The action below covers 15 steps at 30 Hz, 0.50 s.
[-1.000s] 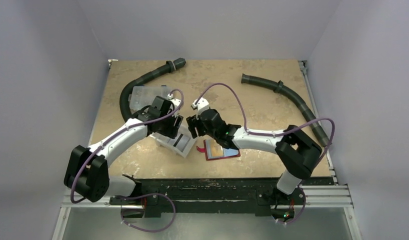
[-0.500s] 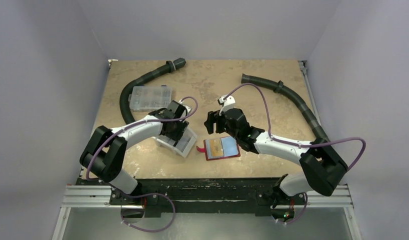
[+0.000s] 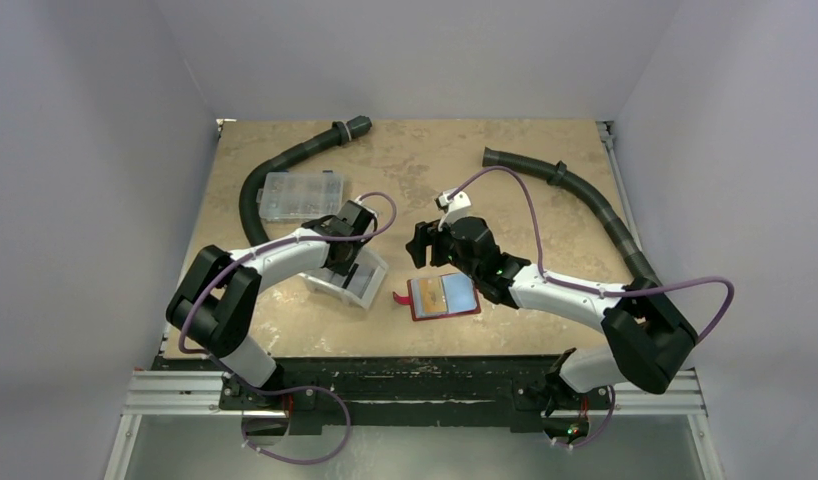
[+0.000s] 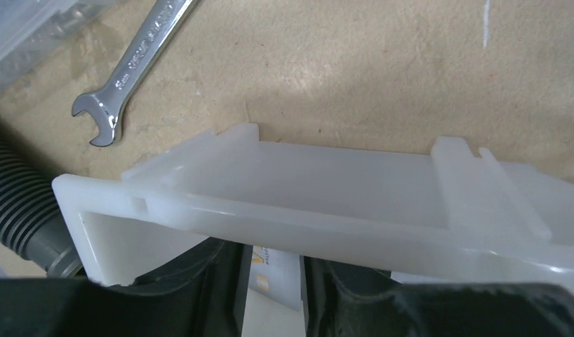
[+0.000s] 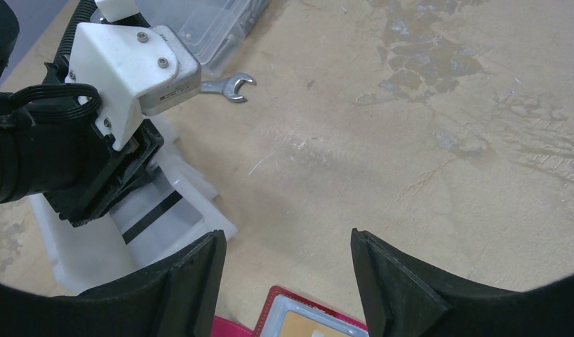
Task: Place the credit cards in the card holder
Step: Pick up the credit card from the storage box.
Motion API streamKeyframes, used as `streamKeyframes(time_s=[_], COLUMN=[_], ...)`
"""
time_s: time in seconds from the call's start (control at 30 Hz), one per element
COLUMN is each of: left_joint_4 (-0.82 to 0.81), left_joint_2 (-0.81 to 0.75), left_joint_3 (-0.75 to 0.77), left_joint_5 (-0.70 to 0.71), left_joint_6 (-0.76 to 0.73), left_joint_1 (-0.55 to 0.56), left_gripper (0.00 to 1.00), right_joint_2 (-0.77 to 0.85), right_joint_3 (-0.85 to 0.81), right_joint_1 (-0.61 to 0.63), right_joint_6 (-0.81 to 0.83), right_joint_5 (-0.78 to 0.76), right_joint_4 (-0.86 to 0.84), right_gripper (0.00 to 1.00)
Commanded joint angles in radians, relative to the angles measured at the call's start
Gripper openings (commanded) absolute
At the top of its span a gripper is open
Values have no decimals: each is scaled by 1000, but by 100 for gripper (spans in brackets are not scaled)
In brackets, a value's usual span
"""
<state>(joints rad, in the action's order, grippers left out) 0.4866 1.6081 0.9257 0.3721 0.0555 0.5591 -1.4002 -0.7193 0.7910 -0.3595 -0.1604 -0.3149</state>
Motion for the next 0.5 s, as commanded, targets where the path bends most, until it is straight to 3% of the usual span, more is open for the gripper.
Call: streamKeyframes(time_s=[0.0,0.23,0.47], left_joint_4=[-5,21,46], left_joint_2=[-32,-51,-35], left_joint_3=[27,47,44], left_joint_5=[98,173,220], left_joint_6=[-18,-18,-4], left_joint_1=[1,1,-1], left_gripper=[31,24,24], right_joint_2=[23,22,23], right_joint_3=[-1,0,0], right_joint_1=[1,1,1], right_joint_6=[-13,-13,-14], right_joint_5=[21,35,39], right_joint_4=[-43,-46,-48], right_gripper=[73,72,71])
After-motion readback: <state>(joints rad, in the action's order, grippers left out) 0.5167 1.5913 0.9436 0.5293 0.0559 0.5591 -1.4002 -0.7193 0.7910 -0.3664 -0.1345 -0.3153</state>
